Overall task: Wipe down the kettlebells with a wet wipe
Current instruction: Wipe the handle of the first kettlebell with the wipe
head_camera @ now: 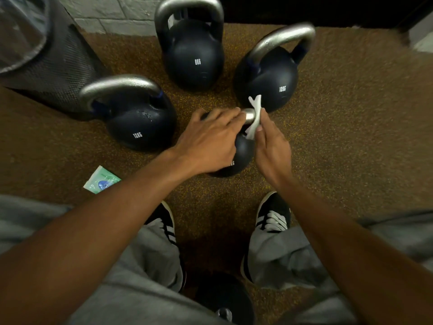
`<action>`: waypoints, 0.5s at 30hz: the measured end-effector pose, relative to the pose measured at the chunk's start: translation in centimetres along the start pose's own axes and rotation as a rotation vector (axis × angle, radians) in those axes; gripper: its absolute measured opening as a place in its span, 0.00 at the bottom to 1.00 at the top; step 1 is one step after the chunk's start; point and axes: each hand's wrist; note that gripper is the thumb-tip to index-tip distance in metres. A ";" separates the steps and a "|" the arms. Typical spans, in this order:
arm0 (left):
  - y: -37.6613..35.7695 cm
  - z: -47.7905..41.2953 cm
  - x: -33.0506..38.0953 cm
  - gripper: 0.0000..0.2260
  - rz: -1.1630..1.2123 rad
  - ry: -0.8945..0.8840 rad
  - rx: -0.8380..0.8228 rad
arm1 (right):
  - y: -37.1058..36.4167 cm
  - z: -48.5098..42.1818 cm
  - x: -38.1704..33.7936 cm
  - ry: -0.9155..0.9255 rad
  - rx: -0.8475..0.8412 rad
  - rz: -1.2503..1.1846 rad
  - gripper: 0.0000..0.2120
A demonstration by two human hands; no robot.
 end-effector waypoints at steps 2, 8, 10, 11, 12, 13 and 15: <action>0.0 0.2 -0.5 0.30 -0.005 0.015 0.030 | -0.4 -0.1 -2.3 -0.227 0.004 -0.224 0.24; -1.2 1.4 -0.9 0.31 -0.113 -0.024 0.081 | 0.6 -3.9 -7.8 -0.867 0.122 -1.529 0.16; -1.4 1.5 -1.1 0.32 -0.145 -0.025 0.075 | 0.5 -4.0 -6.9 -0.857 0.078 -1.673 0.23; -1.4 1.5 -1.1 0.33 -0.157 -0.025 0.070 | 0.3 -3.7 -6.4 -0.849 0.057 -1.726 0.25; -1.4 1.5 -1.1 0.33 -0.166 -0.028 0.069 | 0.0 -3.2 -5.7 -0.853 0.052 -1.767 0.28; -1.3 1.6 -1.0 0.33 -0.171 -0.028 0.071 | -0.1 -2.7 -5.2 -0.853 0.040 -1.806 0.30; -1.3 1.8 -0.9 0.33 -0.179 -0.027 0.065 | 0.0 -1.7 -4.8 -0.818 -0.007 -1.825 0.33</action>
Point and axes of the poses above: each hand's wrist, its own z-axis away from the middle knuckle, its own y-axis out of the back of the hand, x = y × z, and after that the axes turned 6 degrees about -x, right-handed
